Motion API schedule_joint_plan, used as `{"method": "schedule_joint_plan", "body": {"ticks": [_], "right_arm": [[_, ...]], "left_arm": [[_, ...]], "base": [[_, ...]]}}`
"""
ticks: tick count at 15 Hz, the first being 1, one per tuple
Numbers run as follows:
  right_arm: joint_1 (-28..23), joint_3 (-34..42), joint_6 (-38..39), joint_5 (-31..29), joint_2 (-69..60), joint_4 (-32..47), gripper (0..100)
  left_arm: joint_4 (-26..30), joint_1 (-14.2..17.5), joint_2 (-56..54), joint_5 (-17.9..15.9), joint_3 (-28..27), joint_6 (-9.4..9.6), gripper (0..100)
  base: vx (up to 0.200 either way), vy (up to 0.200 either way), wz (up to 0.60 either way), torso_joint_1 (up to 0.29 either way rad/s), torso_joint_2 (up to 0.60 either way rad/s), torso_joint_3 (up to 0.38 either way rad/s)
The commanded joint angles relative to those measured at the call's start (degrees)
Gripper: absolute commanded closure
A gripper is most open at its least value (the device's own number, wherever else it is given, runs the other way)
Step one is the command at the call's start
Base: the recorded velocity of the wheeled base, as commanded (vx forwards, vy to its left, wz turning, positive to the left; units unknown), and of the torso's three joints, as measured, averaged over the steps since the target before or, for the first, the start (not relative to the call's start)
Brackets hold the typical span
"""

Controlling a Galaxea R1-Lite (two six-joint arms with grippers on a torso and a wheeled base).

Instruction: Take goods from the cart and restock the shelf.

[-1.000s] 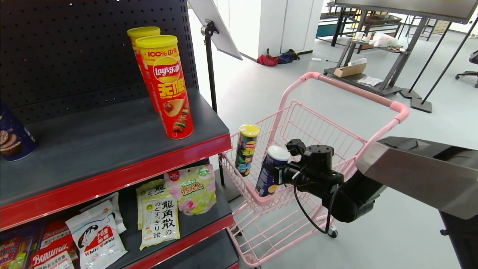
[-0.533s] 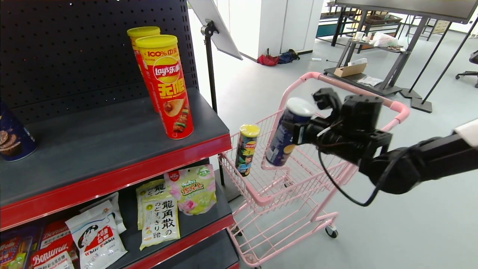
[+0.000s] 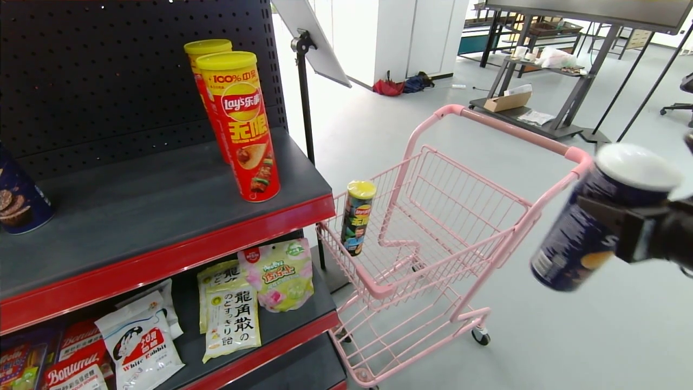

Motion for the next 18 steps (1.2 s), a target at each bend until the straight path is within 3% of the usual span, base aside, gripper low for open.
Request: {"method": "schedule_joint_plan", "body": {"ticks": [1, 4, 18], "right_arm": [[-7.94, 11.55, -1.36, -1.74, -24.67, 14.96, 100], [-10.4, 12.08, -1.27, 1.86, -28.18, 16.71, 100], [-10.4, 12.25, -1.62, 1.86, -27.92, 16.8, 100]], "left_arm": [[0.0, 0.0, 0.05, -0.01, 0.01, 0.0, 0], [0.0, 0.0, 0.05, -0.01, 0.01, 0.0, 0], [0.0, 0.0, 0.05, -0.01, 0.01, 0.08, 0]], "base": [[0.0, 0.0, 0.0, 0.0, 0.0, 0.0], [0.0, 0.0, 0.0, 0.024, -0.07, -0.045], [0.0, 0.0, 0.0, 0.179, -0.45, -0.271]]}}
